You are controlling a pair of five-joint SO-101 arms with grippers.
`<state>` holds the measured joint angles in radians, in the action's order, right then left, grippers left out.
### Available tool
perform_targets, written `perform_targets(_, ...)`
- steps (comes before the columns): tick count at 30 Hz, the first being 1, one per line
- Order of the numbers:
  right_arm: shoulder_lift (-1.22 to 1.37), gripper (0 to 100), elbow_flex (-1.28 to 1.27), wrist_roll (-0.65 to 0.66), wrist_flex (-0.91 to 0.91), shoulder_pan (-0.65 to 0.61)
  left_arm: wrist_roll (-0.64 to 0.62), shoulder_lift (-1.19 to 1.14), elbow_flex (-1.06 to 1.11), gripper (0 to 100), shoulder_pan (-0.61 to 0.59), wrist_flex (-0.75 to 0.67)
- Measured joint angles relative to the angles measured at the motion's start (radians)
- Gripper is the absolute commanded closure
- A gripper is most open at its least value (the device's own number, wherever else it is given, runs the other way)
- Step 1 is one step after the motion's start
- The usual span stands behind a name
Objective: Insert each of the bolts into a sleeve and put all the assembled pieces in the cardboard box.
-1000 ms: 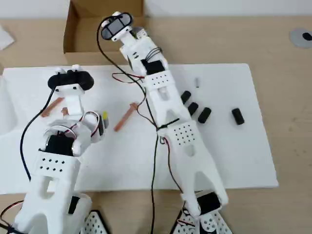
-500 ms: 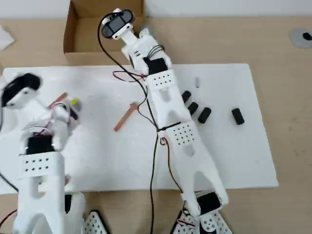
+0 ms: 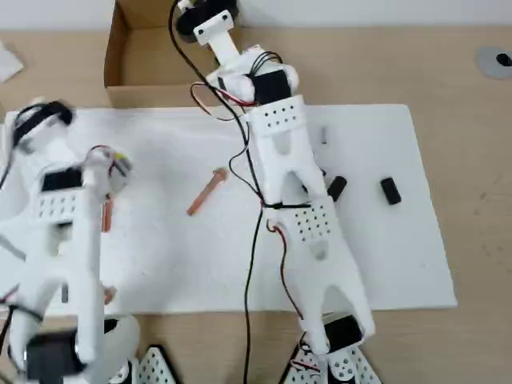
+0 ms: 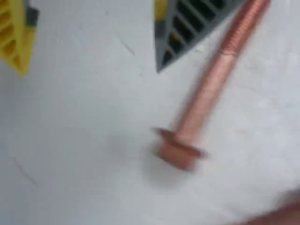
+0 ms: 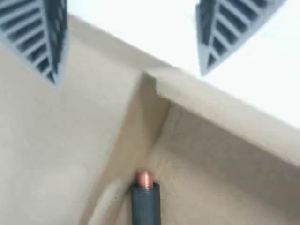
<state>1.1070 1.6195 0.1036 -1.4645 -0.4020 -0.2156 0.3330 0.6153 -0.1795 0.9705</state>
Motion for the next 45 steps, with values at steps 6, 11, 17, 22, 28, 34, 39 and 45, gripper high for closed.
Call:
perform_targets(6,-0.041,77.3,0.0,0.055,-0.152,0.072,0.264,-0.118,-0.175,81,0.132,0.071)
perform_targets(11,-0.098,77.4,0.0,0.175,-0.288,0.173,0.377,-0.129,-0.201,81,0.239,0.074)
perform_targets(17,-0.187,77.5,0.002,0.195,-0.298,0.333,0.385,-0.129,-0.201,81,0.376,0.061)
perform_targets(22,-0.275,77.5,-0.025,0.195,-0.298,0.445,0.385,-0.169,-0.203,81,0.43,0.025)
perform_targets(28,-0.428,77.5,-0.287,0.288,-0.298,0.519,0.385,-0.325,-0.203,81,0.431,-0.021)
perform_targets(34,-0.605,77.5,-0.56,0.327,-0.298,0.539,0.385,-0.405,-0.247,81,0.431,-0.041)
perform_targets(39,-0.646,77.5,-0.64,0.327,-0.298,0.539,0.385,-0.405,-0.259,83,0.431,-0.041)
perform_targets(45,-0.646,77.5,-0.64,0.327,-0.298,0.539,0.385,-0.408,-0.259,91,0.434,-0.029)
